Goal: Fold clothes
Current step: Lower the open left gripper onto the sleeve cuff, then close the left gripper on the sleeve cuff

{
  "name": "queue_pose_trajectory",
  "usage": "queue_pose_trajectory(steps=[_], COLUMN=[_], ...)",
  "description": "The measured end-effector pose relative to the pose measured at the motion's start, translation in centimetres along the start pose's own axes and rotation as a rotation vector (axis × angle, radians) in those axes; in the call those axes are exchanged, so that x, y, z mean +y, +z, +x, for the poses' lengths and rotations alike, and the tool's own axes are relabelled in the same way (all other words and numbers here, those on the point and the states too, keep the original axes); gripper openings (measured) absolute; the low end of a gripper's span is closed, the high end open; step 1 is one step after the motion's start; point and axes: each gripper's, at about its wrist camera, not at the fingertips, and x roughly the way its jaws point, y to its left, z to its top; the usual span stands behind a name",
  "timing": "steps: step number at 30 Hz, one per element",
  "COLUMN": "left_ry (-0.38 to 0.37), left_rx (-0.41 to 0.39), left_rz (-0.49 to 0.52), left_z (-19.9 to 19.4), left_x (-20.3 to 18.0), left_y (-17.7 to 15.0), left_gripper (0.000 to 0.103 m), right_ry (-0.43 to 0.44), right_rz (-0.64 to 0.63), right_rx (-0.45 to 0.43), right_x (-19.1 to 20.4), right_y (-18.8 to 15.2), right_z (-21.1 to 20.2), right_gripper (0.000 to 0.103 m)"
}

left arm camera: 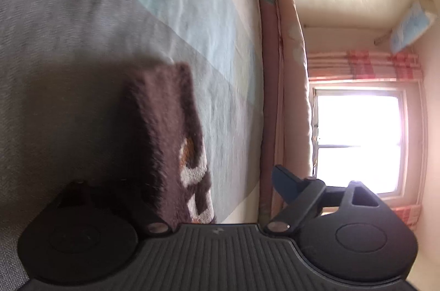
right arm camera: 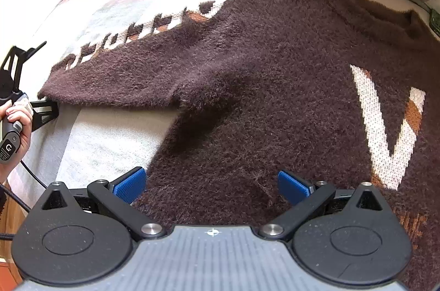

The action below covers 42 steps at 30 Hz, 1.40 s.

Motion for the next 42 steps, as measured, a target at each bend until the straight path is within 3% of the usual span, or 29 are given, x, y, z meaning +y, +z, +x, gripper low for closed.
queue_pose_trajectory(steps=[3,6,10,11,13,14,16,21,29,42], left_ry=[0.011,0.015,0.04,0.049,0.085,0.092,0.084,0.128,0.267,0.331], left_rx=[-0.004,-0.008,-0.014,-0.013,-0.017,-0.023,-0.026,-0.006,0.05,0.042], left_rz=[-0.024,-0.051,-0.003,0.018,0.029,0.004,-0.032,0.012,0.3,0.626], left_z=[0.0,0.7,1.8,2.0,2.1,2.0,1.9,2.4,3.6,3.5], left_x=[0.5,0.3,-0.5,-0.7,-0.1,0.8,1.9,0.6,-4.6,-12.0], left_y=[0.1,0.2,0.4,0.4,0.3,0.3,0.4,0.3,-0.2,-3.8], left_gripper=[0.069,0.069,0.066,0.059,0.033,0.011,0.012,0.012,0.008,0.008], right_ry=[0.002,0.004,-0.001,-0.003,-0.004,-0.005,-0.002,0.001,-0.051,-0.049], right_rz=[0.002,-0.002,-0.011,-0.009,0.002,0.008,0.01,-0.007,-0.056,-0.152], right_rx=[-0.001,-0.01,-0.012,-0.012,-0.013,-0.014,-0.014,-0.007,0.069,0.136], right_x=[0.1,0.1,0.1,0.0,-0.1,-0.2,-0.2,-0.1,0.6,1.8], right_y=[0.1,0.2,0.2,0.2,0.1,0.1,0.0,-0.2,0.9,3.6], right_z=[-0.1,-0.4,-0.4,-0.4,-0.4,-0.4,-0.4,-0.4,-1.5,-6.3], right_gripper=[0.103,0.103,0.103,0.103,0.103,0.103,0.103,0.103,0.103,0.103])
